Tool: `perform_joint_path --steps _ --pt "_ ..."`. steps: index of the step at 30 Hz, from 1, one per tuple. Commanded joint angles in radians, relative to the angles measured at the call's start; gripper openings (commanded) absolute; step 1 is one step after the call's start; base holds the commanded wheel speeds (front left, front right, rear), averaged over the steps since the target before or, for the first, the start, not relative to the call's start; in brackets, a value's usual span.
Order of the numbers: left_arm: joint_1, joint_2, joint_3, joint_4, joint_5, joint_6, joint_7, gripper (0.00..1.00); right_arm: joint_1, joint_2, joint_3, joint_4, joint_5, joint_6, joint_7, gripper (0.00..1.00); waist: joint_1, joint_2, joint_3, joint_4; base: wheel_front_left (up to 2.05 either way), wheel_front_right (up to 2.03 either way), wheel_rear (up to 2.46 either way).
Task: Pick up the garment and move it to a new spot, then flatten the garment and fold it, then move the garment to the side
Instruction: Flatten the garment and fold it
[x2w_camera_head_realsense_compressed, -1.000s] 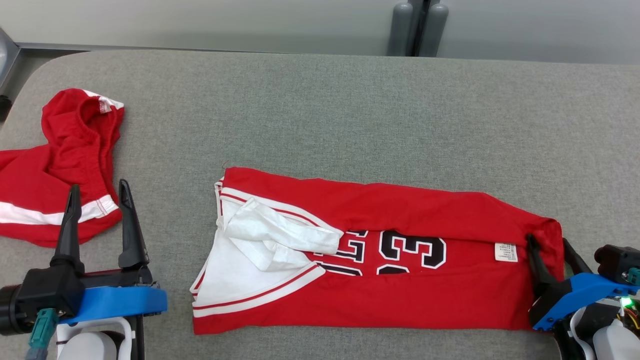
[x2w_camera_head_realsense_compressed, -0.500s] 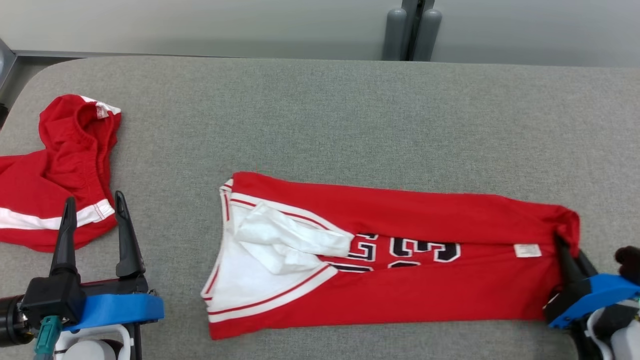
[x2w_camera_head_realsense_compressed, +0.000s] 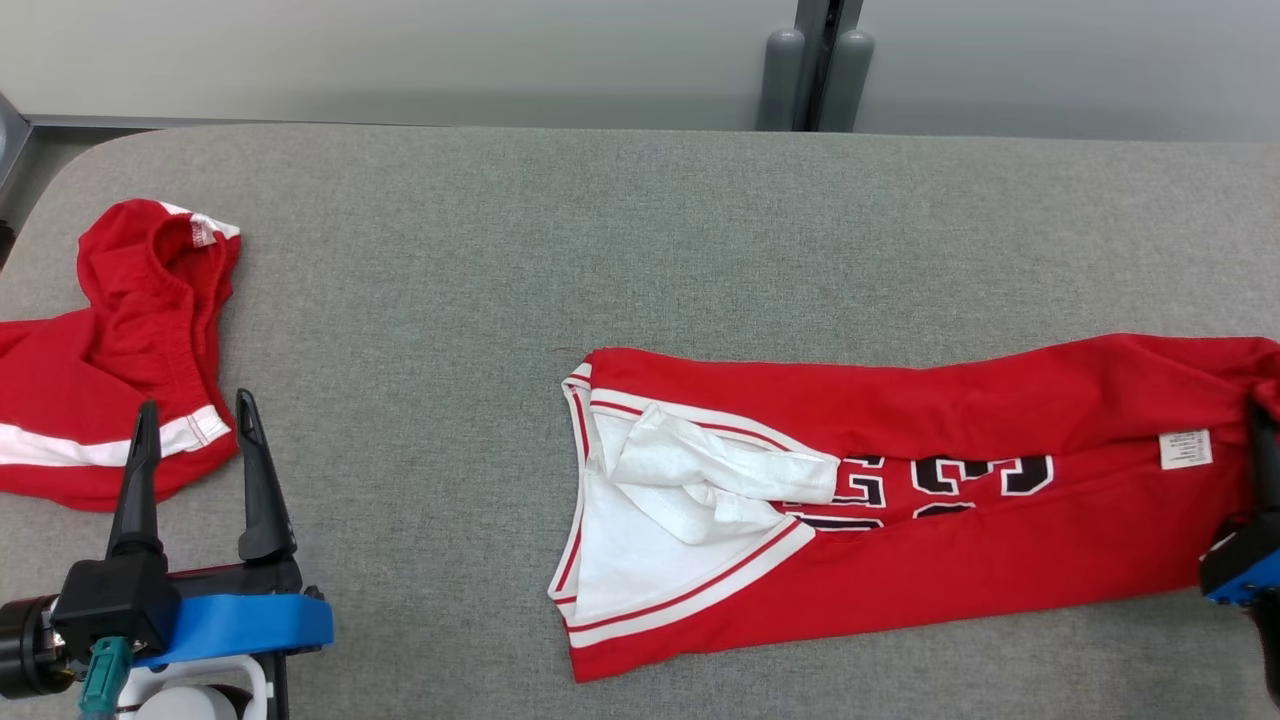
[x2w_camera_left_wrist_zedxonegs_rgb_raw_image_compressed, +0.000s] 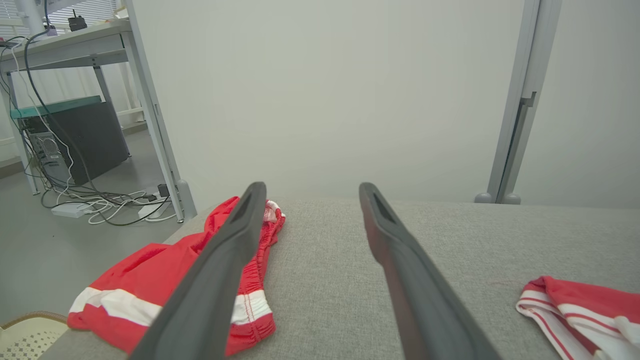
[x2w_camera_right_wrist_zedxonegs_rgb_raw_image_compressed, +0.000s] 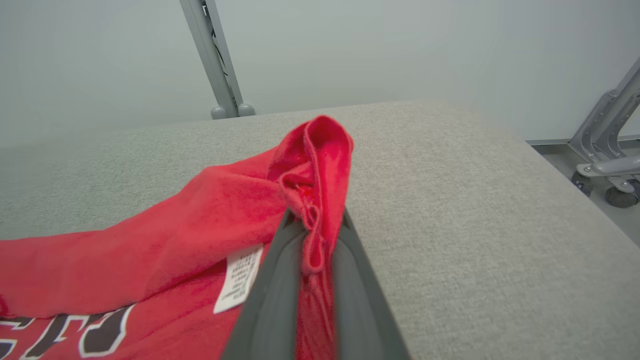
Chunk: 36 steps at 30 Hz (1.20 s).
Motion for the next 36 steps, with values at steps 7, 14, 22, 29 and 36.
perform_joint_path --steps 7,14,22,29,36 --pt "0.0 -0.012 0.014 0.006 0.018 -0.016 -0.005 1.0 0.016 0.057 0.089 -0.09 0.017 0.0 0.031 0.0 0.0 -0.0001 -0.005 0.0 0.0 0.0 0.0" --pt "-0.004 -0.019 0.018 0.011 0.03 -0.026 -0.005 1.0 0.005 0.104 0.204 -0.175 0.029 0.0 0.056 0.0 0.0 -0.0001 -0.012 0.008 0.0 0.0 0.0" --pt "-0.013 -0.026 0.012 0.019 0.033 -0.038 -0.005 1.0 -0.054 0.164 0.42 -0.168 0.059 0.0 0.061 0.0 0.0 -0.0001 -0.015 0.028 0.0 0.0 0.0" --pt "-0.024 -0.032 0.006 0.034 0.031 -0.048 -0.005 1.0 -0.115 0.2 0.577 -0.096 0.089 0.0 0.03 0.0 0.0 -0.0001 -0.018 0.058 0.0 0.0 0.0" --pt "-0.031 -0.038 -0.012 0.043 0.031 -0.054 -0.005 1.0 -0.197 0.222 0.682 0.009 0.12 0.0 -0.022 0.0 0.0 -0.0001 -0.015 0.091 0.0 0.0 0.0"
